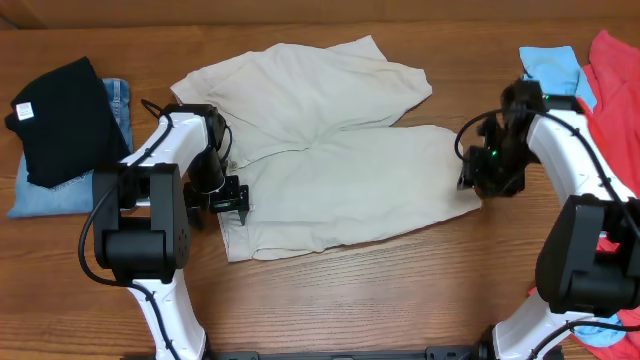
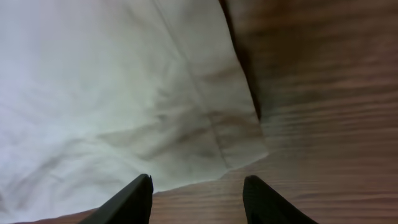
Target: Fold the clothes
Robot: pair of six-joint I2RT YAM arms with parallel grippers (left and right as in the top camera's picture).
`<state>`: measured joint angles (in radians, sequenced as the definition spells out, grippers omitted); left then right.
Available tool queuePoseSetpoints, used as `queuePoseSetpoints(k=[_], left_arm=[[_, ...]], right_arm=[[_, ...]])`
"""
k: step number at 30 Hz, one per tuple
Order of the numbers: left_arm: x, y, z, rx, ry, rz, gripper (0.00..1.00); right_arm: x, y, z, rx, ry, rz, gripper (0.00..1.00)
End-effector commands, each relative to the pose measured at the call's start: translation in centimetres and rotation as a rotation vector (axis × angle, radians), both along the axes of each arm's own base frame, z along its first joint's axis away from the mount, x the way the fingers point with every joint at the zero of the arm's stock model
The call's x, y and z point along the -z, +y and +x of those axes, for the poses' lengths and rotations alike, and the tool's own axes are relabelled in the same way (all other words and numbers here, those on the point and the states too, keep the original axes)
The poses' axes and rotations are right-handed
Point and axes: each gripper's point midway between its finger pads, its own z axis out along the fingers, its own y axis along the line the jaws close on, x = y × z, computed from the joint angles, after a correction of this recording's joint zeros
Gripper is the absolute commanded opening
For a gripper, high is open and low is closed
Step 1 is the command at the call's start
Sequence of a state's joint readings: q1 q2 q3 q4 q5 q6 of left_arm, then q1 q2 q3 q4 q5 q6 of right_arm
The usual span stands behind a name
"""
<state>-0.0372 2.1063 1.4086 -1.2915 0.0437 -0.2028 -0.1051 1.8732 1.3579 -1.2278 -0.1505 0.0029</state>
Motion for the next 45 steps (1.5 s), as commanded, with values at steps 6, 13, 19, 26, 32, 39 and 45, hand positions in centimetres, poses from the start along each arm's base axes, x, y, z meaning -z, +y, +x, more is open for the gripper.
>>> queuePoseSetpoints(k=[6, 13, 19, 26, 32, 39, 45], left_arm=[[0.5, 0.5, -0.2, -0.005, 0.016, 0.020, 0.88], [0.5, 0.5, -0.2, -0.005, 0.014, 0.019, 0.89], [0.1, 0.9, -1.1, 0.010, 0.055, 0.037, 0.89], [0.3, 3.4, -0.7, -0.060, 0.039, 0.058, 0.89], [0.5, 5.6, -0.2, -0.160, 0.010, 0.053, 0.87], [-0.4, 6.5, 1.5, -0.172, -0.047, 0.055, 0.87], [-3.2, 6.5, 4.5, -0.166, -0.130, 0.032, 0.87]], right_arm=[[3.8, 0.2, -2.1, 0.139, 0.044, -0.005, 0.51], [5.2, 1.2, -2.0, 0.161, 0.016, 0.049, 0.04], [5.1, 0.5, -3.8, 0.218, 0.099, -0.003, 0.04], [4.6, -1.0, -7.1, 0.254, 0.237, -0.121, 0.04], [3.8, 0.9, -8.8, 0.235, 0.319, -0.062, 0.04], [3.0, 2.8, -10.6, 0.159, 0.392, -0.072, 0.05], [3.7, 2.2, -8.9, 0.163, 0.315, -0.139, 0.08]])
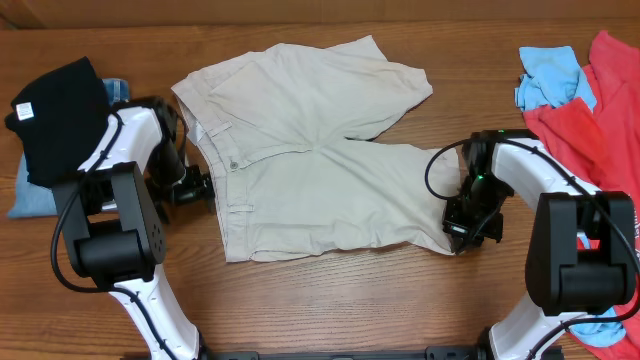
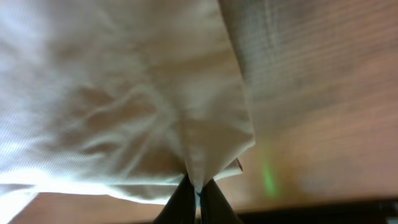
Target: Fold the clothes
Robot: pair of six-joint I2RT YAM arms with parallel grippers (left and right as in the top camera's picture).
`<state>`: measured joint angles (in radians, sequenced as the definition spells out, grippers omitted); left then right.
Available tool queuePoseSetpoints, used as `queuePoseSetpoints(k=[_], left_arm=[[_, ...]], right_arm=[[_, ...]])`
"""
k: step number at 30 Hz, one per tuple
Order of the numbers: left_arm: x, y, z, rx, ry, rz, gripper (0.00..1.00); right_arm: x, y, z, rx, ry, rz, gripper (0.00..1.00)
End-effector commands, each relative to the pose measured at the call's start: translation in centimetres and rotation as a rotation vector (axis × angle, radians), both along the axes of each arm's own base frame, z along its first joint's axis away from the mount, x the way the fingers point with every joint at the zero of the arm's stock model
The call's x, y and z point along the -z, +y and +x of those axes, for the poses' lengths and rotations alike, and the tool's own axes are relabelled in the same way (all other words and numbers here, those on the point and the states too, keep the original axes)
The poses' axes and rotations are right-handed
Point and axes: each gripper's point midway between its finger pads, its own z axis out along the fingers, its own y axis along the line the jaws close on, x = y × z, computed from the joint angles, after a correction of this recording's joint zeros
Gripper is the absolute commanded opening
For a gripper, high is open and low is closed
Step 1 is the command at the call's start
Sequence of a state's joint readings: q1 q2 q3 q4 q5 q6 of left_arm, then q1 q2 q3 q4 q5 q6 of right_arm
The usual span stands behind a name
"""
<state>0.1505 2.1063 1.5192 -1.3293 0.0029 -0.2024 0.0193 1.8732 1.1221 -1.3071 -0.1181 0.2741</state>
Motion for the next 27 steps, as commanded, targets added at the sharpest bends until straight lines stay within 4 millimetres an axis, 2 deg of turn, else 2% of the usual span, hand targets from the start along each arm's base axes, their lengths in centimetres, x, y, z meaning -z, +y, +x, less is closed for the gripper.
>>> queuePoseSetpoints(k=[1, 4, 7, 9, 10, 11, 12, 15, 17, 20, 23, 27], left_arm=[[-1.9, -0.1, 2.7, 0.015, -0.084, -0.022, 0.88], [-3.2, -0.7, 4.7, 0.017, -0.156, -0.063, 0.89], [-3.9, -1.2, 6.3, 0.009, -0.219, -0.098, 0.90], [-4.0, -1.7, 6.9, 0.005, -0.246, -0.127, 0.90], [-4.0, -1.9, 7.1, 0.002, -0.256, -0.141, 0.90], [-4.0, -2.1, 7.4, 0.000, -0.265, -0.151, 0.91], [-4.0, -2.3, 7.6, -0.002, -0.274, -0.164, 0.91], [-4.2, -2.9, 8.0, -0.009, -0.295, -0.199, 0.91], [-4.2, -3.2, 8.2, -0.013, -0.305, -0.219, 0.91], [-4.2, -3.5, 8.4, -0.007, -0.311, -0.221, 0.91], [-4.2, -3.9, 8.6, 0.005, -0.316, -0.222, 0.91], [-4.2, -4.5, 8.8, 0.019, -0.323, -0.223, 0.91]], right_arm=[[0.3, -1.3, 1.7, 0.031, -0.071, -0.066, 0.11], [-0.7, -2.7, 5.0, 0.093, -0.181, -0.093, 0.17], [-3.3, -4.2, 9.4, 0.132, -0.320, -0.109, 0.24], [-5.6, -5.2, 12.7, 0.139, -0.434, -0.133, 0.33], [-6.9, -5.4, 14.5, 0.130, -0.501, -0.131, 0.45], [-8.2, -5.4, 16.4, 0.113, -0.576, -0.120, 0.56], [-9.2, -5.4, 18.0, 0.088, -0.643, -0.110, 0.61], [-12.5, -3.6, 23.1, -0.063, -0.880, -0.007, 0.61], [-13.2, -2.8, 24.8, -0.115, -0.961, 0.039, 0.62], [-12.3, -2.2, 26.4, -0.116, -0.993, 0.082, 0.63], [-9.5, -1.2, 27.6, -0.116, -0.976, 0.151, 0.63], [-5.1, 0.1, 28.9, -0.116, -0.943, 0.236, 0.68]])
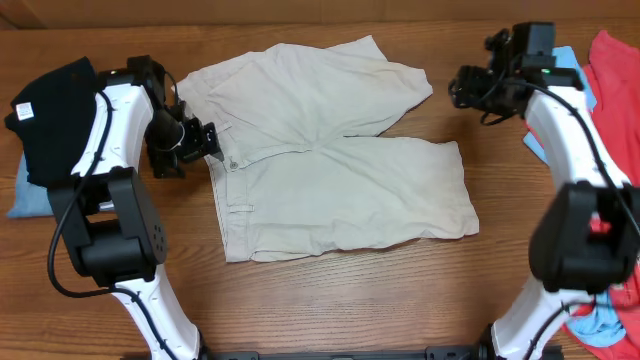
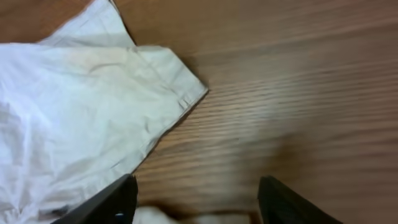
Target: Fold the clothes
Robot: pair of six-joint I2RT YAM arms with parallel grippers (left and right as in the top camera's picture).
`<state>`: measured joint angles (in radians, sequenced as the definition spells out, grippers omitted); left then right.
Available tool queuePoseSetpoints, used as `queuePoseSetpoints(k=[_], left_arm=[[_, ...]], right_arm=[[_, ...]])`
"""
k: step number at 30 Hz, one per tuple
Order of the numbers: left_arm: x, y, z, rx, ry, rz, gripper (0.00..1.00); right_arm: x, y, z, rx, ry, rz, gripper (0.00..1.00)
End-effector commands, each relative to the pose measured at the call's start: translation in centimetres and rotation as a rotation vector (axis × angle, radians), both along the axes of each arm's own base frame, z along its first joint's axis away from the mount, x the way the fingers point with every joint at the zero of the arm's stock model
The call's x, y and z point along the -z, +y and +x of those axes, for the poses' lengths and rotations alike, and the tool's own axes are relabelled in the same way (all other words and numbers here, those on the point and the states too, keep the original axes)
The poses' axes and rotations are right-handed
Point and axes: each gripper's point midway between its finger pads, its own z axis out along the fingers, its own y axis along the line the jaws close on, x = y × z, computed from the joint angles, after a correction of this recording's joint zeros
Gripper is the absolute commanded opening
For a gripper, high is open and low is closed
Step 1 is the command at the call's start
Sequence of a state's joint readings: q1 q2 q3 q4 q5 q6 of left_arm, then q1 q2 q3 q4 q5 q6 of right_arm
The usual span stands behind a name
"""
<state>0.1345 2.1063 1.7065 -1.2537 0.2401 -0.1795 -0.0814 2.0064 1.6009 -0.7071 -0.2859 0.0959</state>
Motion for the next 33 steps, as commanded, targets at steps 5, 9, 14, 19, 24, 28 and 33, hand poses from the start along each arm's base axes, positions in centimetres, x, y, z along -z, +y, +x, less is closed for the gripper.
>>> queuePoseSetpoints(k=[5, 9, 14, 19, 24, 28, 33], left_arm=[[-0.5, -1.5, 0.7, 0.021, -0.025, -0.019, 0.92], [-0.5, -1.9, 0.7, 0.028, -0.022, -0.020, 0.91], [-0.5, -2.2, 0.7, 0.035, -0.022, -0.019, 0.91], [-0.5, -2.2, 0.6, 0.037, -0.019, -0.019, 0.91], [-0.5, -2.2, 0.5, 0.037, -0.016, -0.019, 0.91], [-0.5, -2.2, 0.4, 0.037, -0.012, -0.018, 0.91], [-0.5, -2.2, 0.5, 0.037, -0.016, -0.017, 0.91]], right_arm=[[6.0, 3.4, 2.7, -0.103, -0.007, 0.087, 0.81], [7.0, 5.0, 4.6, -0.138, -0.082, 0.080, 0.85], [9.1, 7.2, 5.0, -0.174, -0.084, 0.083, 0.85], [11.2, 6.1, 4.9, -0.076, -0.033, 0.024, 0.67], [10.6, 3.9, 5.2, -0.011, -0.019, -0.036, 0.04], [8.1, -1.2, 4.7, 0.119, 0.036, -0.154, 0.04], [4.4, -8.6, 1.9, 0.321, 0.128, -0.310, 0.04]])
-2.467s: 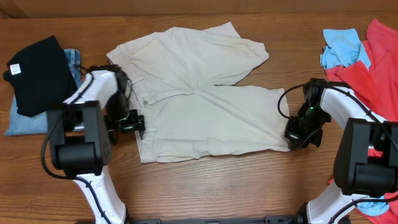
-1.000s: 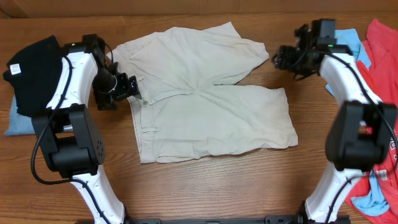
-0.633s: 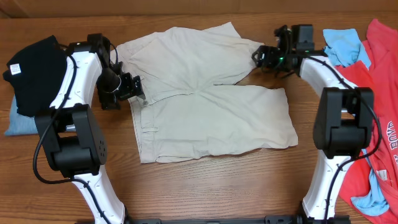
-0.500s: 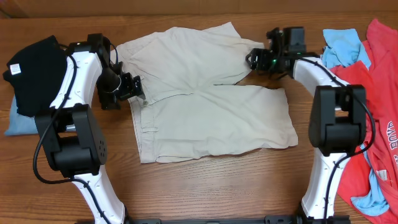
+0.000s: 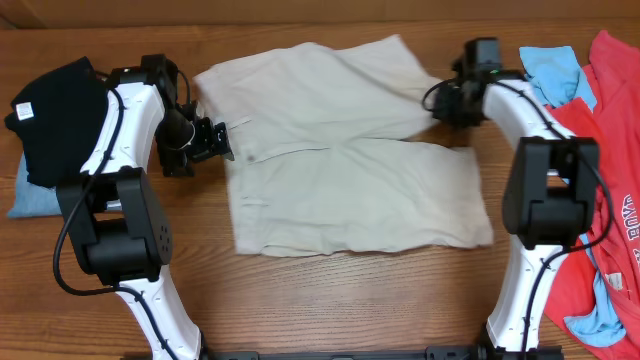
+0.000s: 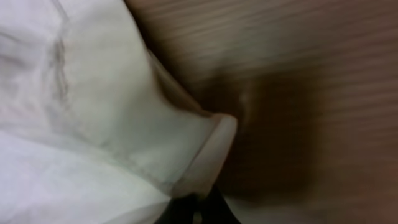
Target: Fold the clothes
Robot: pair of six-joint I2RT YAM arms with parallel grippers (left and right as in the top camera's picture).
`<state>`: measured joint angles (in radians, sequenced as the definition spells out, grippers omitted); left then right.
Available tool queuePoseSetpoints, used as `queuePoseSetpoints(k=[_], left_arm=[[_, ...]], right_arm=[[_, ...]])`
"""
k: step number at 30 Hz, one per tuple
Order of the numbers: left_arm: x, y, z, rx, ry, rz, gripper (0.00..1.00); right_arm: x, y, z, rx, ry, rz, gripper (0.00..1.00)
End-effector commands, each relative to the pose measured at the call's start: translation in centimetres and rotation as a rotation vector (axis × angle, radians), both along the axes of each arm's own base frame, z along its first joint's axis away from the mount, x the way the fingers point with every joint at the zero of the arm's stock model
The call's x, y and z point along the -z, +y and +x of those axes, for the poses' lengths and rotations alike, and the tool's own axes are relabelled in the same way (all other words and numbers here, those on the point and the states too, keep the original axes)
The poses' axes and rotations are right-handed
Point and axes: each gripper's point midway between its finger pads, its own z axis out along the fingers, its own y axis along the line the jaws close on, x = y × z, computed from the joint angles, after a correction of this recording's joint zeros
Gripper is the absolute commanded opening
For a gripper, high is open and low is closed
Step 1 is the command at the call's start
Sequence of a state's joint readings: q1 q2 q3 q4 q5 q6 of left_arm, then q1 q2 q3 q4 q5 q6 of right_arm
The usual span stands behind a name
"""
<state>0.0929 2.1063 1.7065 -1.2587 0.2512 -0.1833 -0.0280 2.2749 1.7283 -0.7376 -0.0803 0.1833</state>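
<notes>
Beige shorts [image 5: 340,150] lie spread flat on the wooden table, waistband to the left and both legs pointing right. My right gripper [image 5: 441,102] is at the hem of the far leg; in the right wrist view its fingers [image 6: 198,211] are shut on that folded hem [image 6: 205,149]. My left gripper [image 5: 218,140] sits at the waistband's left edge, touching or just beside it. The overhead view does not show how its jaws stand.
A black garment [image 5: 55,115] lies on folded jeans [image 5: 25,195] at the far left. Red clothes [image 5: 610,130] and a light blue cloth [image 5: 555,65] are heaped along the right edge. Bare wood shows in front of the shorts.
My right gripper was open above the table beyond the far leg's hem; it is now shut on that hem. The shorts lie a little further right. My left gripper has shifted right to the waistband.
First my right gripper was open at the near leg's hem and my left at the waistband's near corner. Then the right was shut on that hem, the left off to the side. Later both were up by the far side, open; now the right holds the far hem.
</notes>
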Motion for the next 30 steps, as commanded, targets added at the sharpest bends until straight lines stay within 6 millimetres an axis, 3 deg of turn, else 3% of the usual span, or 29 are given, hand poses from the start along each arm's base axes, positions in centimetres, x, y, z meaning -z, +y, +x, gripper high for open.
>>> queuePoseSetpoints(k=[1, 5, 10, 12, 16, 22, 23, 30], left_arm=[[-0.5, -0.4, 0.6, 0.000, -0.022, -0.006, 0.91], [-0.5, -0.5, 0.7, 0.001, -0.026, -0.009, 0.91], [-0.7, -1.7, 0.6, 0.031, -0.029, -0.060, 0.91], [-0.9, -2.7, 0.5, 0.059, -0.030, -0.091, 0.91], [-0.8, -5.1, -1.0, 0.129, 0.019, -0.104, 0.93], [0.7, -9.2, -5.0, 0.205, 0.148, -0.122, 0.94], [1.8, -10.1, -6.5, 0.205, 0.196, -0.117, 0.94], [4.9, -11.3, -11.2, 0.179, 0.332, -0.122, 0.91]], right_arm=[[-5.5, -8.5, -0.2, 0.201, -0.053, -0.197, 0.06], [-4.5, -8.8, -3.3, 0.204, 0.072, -0.144, 0.27], [-4.6, -8.1, -4.9, 0.191, 0.134, -0.131, 0.38], [-5.7, -8.1, -5.1, 0.192, 0.125, -0.131, 0.39], [-10.6, -8.1, -5.2, 0.197, 0.048, -0.136, 0.42], [-16.6, -8.4, -6.9, 0.214, -0.037, -0.140, 0.45], [-17.7, -8.3, -7.6, 0.212, -0.047, -0.142, 0.47], [-18.4, -8.1, -8.9, 0.210, -0.021, -0.141, 0.48]])
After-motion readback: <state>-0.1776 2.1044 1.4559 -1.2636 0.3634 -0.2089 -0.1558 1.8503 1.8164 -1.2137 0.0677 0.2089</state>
